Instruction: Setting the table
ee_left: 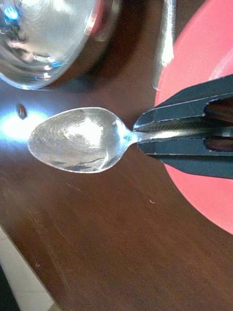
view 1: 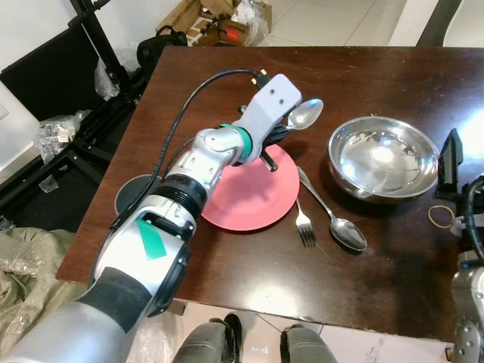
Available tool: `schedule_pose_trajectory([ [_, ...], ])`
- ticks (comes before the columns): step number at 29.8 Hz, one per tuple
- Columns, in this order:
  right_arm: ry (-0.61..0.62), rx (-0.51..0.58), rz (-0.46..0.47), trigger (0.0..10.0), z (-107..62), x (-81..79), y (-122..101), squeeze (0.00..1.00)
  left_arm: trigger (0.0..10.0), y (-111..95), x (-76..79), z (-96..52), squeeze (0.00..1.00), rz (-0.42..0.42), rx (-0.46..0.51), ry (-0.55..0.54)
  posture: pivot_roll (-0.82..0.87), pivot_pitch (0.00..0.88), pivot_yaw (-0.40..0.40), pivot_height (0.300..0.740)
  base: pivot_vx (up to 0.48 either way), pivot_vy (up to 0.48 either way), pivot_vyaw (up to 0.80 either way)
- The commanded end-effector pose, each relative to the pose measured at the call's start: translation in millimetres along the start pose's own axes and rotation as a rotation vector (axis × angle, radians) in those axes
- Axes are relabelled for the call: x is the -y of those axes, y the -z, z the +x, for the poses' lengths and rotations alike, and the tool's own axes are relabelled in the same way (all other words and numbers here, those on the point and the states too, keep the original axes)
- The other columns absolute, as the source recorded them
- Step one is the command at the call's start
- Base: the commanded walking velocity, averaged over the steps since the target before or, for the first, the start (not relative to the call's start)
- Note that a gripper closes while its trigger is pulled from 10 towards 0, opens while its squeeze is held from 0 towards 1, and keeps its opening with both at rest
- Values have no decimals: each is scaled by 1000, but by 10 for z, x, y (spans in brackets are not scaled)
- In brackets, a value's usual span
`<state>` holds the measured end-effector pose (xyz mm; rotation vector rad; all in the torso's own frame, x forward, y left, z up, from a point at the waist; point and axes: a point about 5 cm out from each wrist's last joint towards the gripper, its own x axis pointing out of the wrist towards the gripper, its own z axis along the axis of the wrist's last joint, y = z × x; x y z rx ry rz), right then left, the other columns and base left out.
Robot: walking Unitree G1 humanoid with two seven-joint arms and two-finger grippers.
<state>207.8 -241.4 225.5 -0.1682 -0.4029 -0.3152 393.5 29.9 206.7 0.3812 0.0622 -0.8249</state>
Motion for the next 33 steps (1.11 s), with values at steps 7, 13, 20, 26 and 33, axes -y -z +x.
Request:
schedule_pose_trajectory([
  [7, -23, -22, 31, 10000, 0, -47, 16, 0, 10000, 426, -70, -174, 0, -24, -104, 21, -92, 137, 168, 740, 0, 0, 0],
  [13, -51, -41, 53, 10000, 8, -124, 49, 0, 10000, 764, -32, -277, 0, -21, -198, 1, -92, 154, 154, 740, 0, 0, 0],
  [20, -67, -60, 57, 10000, -11, -143, 62, 0, 10000, 930, 33, -318, 1000, -42, -222, -11, -98, 147, 140, 740, 0, 0, 0],
  [26, -78, -58, 61, 10000, 9, -158, 53, 0, 10000, 821, -8, -298, 1000, -78, -146, -34, -95, 134, 138, 740, 0, 0, 0],
  [33, -322, -101, 103, 10000, -56, -404, 59, 0, 10000, 414, -295, -385, 0, -129, 75, -88, -94, 88, 121, 740, 0, 0, 0],
])
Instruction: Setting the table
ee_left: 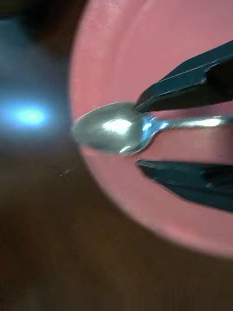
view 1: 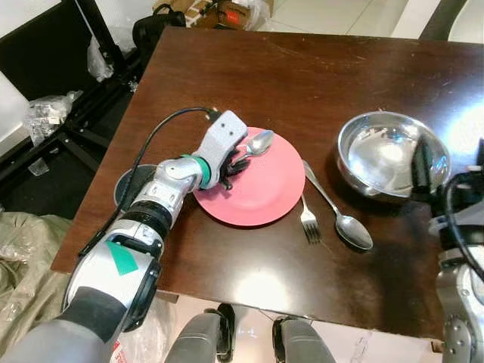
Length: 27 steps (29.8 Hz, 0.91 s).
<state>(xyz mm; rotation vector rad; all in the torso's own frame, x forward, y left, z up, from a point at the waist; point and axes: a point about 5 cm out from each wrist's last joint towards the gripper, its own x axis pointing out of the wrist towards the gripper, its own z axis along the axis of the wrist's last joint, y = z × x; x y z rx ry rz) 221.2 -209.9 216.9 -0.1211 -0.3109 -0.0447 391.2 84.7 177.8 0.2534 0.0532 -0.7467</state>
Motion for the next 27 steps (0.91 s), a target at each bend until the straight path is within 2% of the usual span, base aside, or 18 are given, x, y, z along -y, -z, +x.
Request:
schedule_pose_trajectory([
  [1, -152, -57, 11, 10000, -92, -140, 30, 0, 10000, -149, -114, -80, 0, -14, 78, -6, -96, 71, 111, 740, 0, 0, 0],
  [3, -152, -57, 11, 10000, -92, -140, 30, 0, 10000, -149, -114, -80, 0, -14, 78, -6, -96, 71, 111, 740, 0, 0, 0],
  [4, -205, -81, 6, 10000, -133, -177, 41, 0, 10000, -191, -137, -107, 0, -10, 102, -5, -97, 69, 108, 740, 0, 0, 0],
  [5, -260, -117, -5, 10000, -232, -173, 34, 0, 10000, -198, -120, -132, 0, -2, 118, 5, -103, 59, 91, 740, 0, 0, 0],
  [7, -295, -140, -10, 10000, -298, -170, 25, 0, 10000, -195, -103, -144, 0, 4, 126, 10, -105, 59, 90, 740, 0, 0, 0],
  [9, -426, -218, 8, 10000, -502, -211, 3, 0, 10000, -158, -37, -136, 0, 2, 132, 16, -124, 57, 88, 740, 0, 0, 0],
  [13, -471, -247, 19, 10000, -565, -235, 0, 0, 10000, -145, -16, -128, 0, -4, 132, 16, -129, 57, 89, 740, 0, 0, 0],
  [15, -540, -298, 28, 10000, -695, -297, 20, 0, 10000, -114, 72, -91, 0, -7, 130, 24, -148, 52, 100, 740, 0, 0, 0],
  [17, -540, -298, 28, 10000, -695, -297, 20, 0, 10000, -114, 72, -91, 0, -7, 130, 24, -148, 52, 100, 740, 0, 0, 0],
  [18, -511, -283, 99, 10000, -519, -471, 190, 0, 10000, -55, 323, -90, 0, 79, 72, 126, -148, 52, 114, 740, 0, 0, 0],
  [24, -509, -272, 110, 10000, -438, -487, 214, 0, 10000, -49, 289, -132, 0, 126, 44, 142, -137, 47, 110, 740, 0, 0, 0],
  [27, -473, -261, 110, 10000, -352, -475, 266, 0, 10000, -41, 225, -163, 0, 146, 21, 126, -128, 47, 107, 740, 0, 0, 0],
])
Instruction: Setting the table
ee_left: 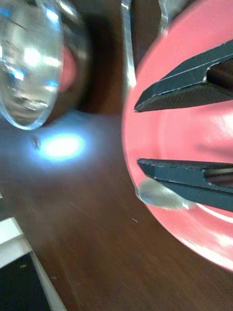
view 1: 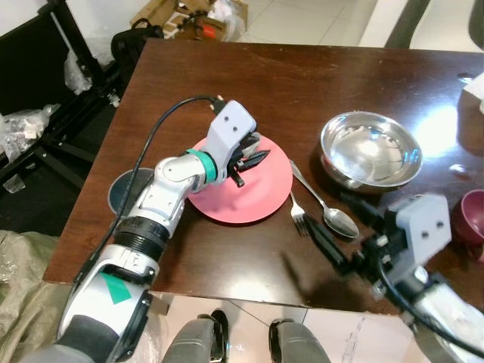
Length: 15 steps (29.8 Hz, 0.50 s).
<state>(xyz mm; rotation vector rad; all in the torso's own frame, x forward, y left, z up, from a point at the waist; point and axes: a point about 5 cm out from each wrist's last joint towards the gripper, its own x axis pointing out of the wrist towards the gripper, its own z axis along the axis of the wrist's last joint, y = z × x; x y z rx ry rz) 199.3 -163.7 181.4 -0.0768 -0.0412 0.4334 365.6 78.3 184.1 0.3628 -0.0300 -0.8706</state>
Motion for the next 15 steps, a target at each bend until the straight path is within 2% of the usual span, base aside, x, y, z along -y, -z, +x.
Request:
schedule_pose_trajectory([
  [1, 46, -12, -1, 10000, 28, 45, 67, 0, 10000, 28, 1, -21, 0, 1, -23, -3, -118, 46, 105, 740, 0, 0, 0],
  [4, 69, -5, -4, 10000, 54, 69, 71, 0, 10000, 16, -14, -27, 0, -6, -17, -15, -117, 47, 105, 740, 0, 0, 0],
  [7, 148, 47, 0, 10000, 188, 111, 51, 0, 10000, -50, 4, -20, 0, -100, 45, -101, -109, 51, 109, 740, 0, 0, 0],
  [10, 170, 67, 4, 10000, 250, 100, 42, 0, 10000, -60, 49, -14, 0, -142, 64, -147, -108, 53, 109, 740, 0, 0, 0],
  [15, 188, 82, 11, 10000, 259, 93, 35, 0, 10000, -58, 73, -10, 0, -166, 70, -195, -112, 53, 108, 740, 0, 0, 0],
])
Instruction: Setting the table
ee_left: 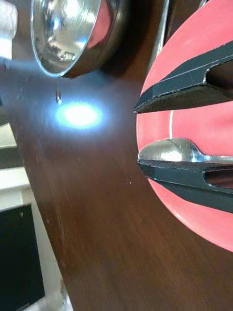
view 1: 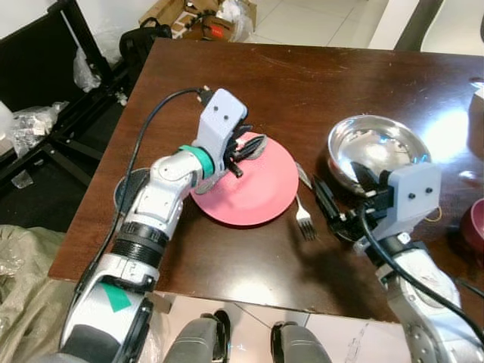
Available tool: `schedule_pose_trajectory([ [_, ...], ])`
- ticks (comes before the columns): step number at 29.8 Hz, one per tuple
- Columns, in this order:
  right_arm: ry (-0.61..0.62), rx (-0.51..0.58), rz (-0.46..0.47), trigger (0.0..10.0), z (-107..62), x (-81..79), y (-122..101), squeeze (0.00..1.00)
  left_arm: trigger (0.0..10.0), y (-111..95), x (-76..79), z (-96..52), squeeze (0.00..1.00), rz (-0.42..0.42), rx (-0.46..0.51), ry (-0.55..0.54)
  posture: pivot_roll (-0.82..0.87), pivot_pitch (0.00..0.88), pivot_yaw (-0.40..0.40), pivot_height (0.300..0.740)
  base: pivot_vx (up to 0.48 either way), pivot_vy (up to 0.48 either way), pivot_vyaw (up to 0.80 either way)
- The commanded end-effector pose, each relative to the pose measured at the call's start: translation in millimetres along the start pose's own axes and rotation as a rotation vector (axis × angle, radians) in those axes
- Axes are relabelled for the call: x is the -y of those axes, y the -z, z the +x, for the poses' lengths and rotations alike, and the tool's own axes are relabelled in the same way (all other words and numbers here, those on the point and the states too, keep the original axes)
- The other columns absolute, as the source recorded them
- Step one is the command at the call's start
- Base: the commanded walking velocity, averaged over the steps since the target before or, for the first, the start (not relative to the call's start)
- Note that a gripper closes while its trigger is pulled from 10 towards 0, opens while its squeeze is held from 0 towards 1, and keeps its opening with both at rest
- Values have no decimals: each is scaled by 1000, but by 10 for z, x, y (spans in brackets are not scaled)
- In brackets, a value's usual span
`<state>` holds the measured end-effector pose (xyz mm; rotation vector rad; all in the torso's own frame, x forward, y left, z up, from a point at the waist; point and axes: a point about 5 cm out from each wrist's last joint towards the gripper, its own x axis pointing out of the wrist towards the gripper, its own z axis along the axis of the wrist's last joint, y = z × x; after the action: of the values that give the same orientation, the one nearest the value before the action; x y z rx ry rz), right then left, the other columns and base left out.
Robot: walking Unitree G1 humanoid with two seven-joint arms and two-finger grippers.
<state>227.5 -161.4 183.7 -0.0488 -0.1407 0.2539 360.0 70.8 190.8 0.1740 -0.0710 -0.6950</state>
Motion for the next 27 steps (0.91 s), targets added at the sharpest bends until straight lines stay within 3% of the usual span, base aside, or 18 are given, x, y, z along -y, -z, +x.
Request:
schedule_pose_trajectory([
  [1, 22, -4, 9, 10000, -8, 6, 33, 0, 10000, 25, -4, -21, 0, -8, -3, -35, -113, 53, 108, 740, 0, 0, 0],
  [27, 131, 86, -21, 10000, 91, 140, -76, 0, 10000, -43, 100, -18, 0, -13, 40, -70, -108, 14, 96, 740, 0, 0, 0],
])
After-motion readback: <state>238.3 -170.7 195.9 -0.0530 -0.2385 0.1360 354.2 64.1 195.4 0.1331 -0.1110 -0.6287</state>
